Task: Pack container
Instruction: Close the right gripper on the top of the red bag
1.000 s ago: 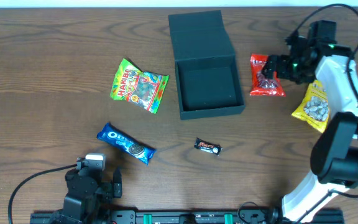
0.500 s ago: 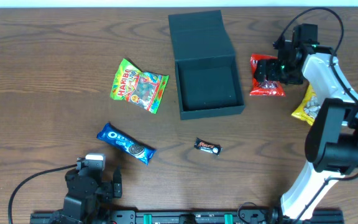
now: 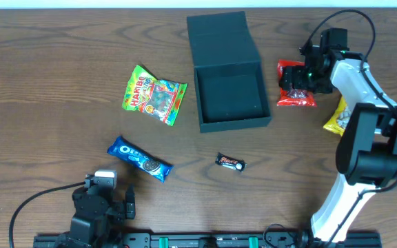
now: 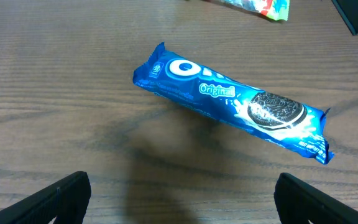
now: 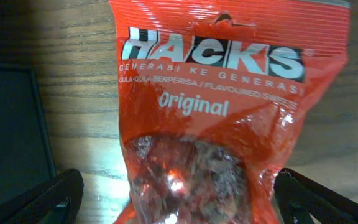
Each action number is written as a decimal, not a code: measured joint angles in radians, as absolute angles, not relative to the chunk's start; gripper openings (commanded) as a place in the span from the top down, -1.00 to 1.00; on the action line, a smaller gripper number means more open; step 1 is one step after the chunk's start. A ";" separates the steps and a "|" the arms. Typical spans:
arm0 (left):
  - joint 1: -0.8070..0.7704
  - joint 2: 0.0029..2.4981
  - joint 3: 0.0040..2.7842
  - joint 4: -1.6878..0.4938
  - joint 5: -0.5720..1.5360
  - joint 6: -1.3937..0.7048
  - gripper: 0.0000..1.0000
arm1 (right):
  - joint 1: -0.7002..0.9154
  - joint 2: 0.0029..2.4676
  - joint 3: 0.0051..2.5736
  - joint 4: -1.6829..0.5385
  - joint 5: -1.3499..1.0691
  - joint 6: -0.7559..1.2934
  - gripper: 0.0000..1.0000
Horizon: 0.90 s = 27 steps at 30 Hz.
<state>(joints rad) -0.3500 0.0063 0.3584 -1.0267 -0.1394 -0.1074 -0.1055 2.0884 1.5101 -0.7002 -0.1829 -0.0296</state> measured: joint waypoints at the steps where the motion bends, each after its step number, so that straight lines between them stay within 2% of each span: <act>1: -0.350 0.006 0.358 -1.027 -0.139 -0.107 -0.91 | -0.102 2.096 1.510 -0.701 -0.183 -0.029 -0.98; 11: -0.350 0.006 0.358 -1.027 -0.139 -0.107 -0.91 | -0.070 2.120 1.510 -0.704 -0.150 -0.008 -0.85; 12: -0.350 0.006 0.358 -1.027 -0.139 -0.107 -0.91 | -0.070 2.120 1.510 -0.708 -0.143 -0.006 -0.80; 15: -0.350 0.006 0.358 -1.027 -0.139 -0.107 -0.91 | -0.070 2.120 1.510 -0.717 -0.126 -0.003 -0.42; 19: -0.350 0.006 0.358 -1.027 -0.139 -0.107 -0.91 | -0.070 2.120 1.510 -0.720 -0.115 0.010 -0.09; 22: -0.350 0.006 0.358 -1.026 -0.139 -0.107 -0.91 | -0.070 2.120 1.514 -0.720 -0.115 0.013 -0.05; 27: -0.350 0.006 0.358 -1.027 -0.139 -0.107 -0.91 | -0.070 2.120 1.519 -0.720 -0.115 0.013 0.14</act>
